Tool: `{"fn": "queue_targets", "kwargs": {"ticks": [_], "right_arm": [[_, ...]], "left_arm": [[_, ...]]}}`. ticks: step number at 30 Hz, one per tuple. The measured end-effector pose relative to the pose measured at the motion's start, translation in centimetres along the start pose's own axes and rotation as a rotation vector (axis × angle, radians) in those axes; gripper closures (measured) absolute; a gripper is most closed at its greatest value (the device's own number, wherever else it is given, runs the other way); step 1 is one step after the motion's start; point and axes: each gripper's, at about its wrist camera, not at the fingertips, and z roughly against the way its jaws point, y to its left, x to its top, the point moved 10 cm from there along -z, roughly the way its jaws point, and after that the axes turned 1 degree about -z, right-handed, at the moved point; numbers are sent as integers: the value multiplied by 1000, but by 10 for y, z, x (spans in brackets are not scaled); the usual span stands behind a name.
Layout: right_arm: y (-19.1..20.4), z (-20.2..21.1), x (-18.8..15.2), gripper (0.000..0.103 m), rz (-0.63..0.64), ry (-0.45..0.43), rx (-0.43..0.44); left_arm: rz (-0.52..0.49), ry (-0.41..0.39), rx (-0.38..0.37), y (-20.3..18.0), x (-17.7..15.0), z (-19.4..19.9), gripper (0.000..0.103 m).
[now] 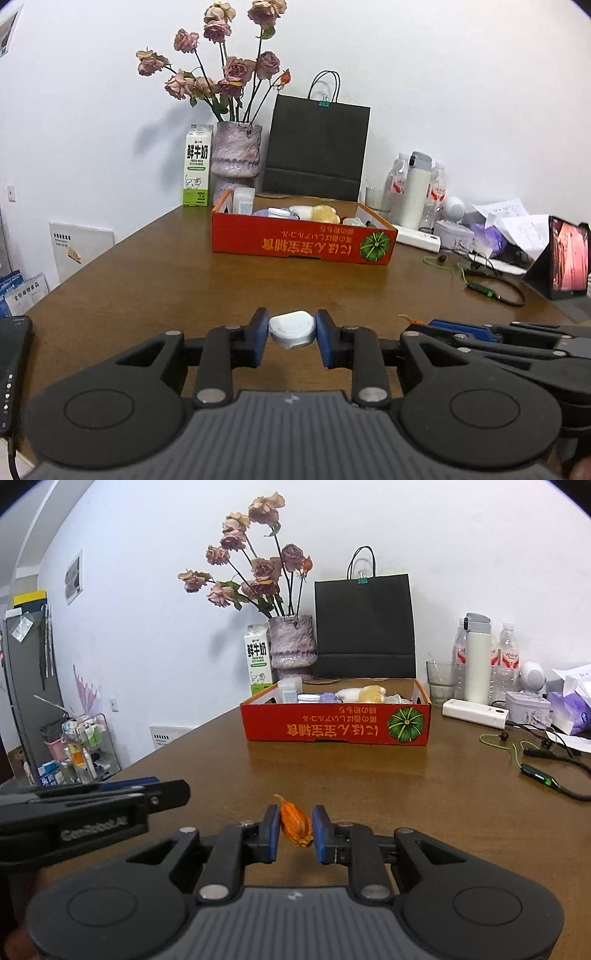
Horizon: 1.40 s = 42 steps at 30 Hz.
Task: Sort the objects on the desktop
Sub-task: 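Carry the earbud case and orange tag into the box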
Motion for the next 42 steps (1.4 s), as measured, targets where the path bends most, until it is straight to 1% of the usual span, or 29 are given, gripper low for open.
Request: {"fn": "queue_targets", "kwargs": {"ticks": [6, 12, 17, 19, 23, 26, 28, 29, 31, 33, 35, 38, 39, 41, 42], "right_arm": [[4, 15, -7, 85, 48, -34, -29], [-1, 16, -11, 85, 44, -35, -36], [-3, 19, -14, 85, 49, -59, -44], [-3, 18, -15, 85, 51, -58, -50], [-7, 13, -8, 85, 49, -66, -54], [-14, 4, 9, 85, 54, -83, -60], [-23, -4, 24, 84, 61, -96, -81], [-27, -9, 29, 82, 59, -80, -79], [-35, -20, 25, 74, 64, 14, -44], [-36, -19, 9, 67, 68, 79, 9], [-29, -12, -12, 63, 77, 146, 67], [-15, -3, -40, 63, 64, 205, 110], [-9, -1, -47, 65, 66, 218, 115], [-1, -1, -59, 65, 97, 224, 87], [1, -2, -62, 67, 112, 223, 72]], "left_arm": [[8, 36, -14, 0, -14, -6, 75], [15, 26, -22, 2, -22, -5, 75], [16, -19, -1, 6, -22, 2, 75], [18, -18, 5, 7, -22, 0, 75], [16, -13, 18, 11, -11, -10, 75], [22, -12, 15, 14, 9, -25, 75], [35, -22, 31, 19, 24, -36, 75], [42, -20, 33, 22, 32, -42, 75], [73, 0, 36, 30, 41, -50, 75], [102, 6, 26, 38, 44, -51, 75], [101, 22, 33, 44, 38, -50, 75], [108, 77, 21, 46, 20, -46, 75], [107, 91, 18, 45, 13, -45, 75], [96, 112, 16, 42, 1, -40, 75], [91, 119, 12, 40, -3, -38, 75]]}}
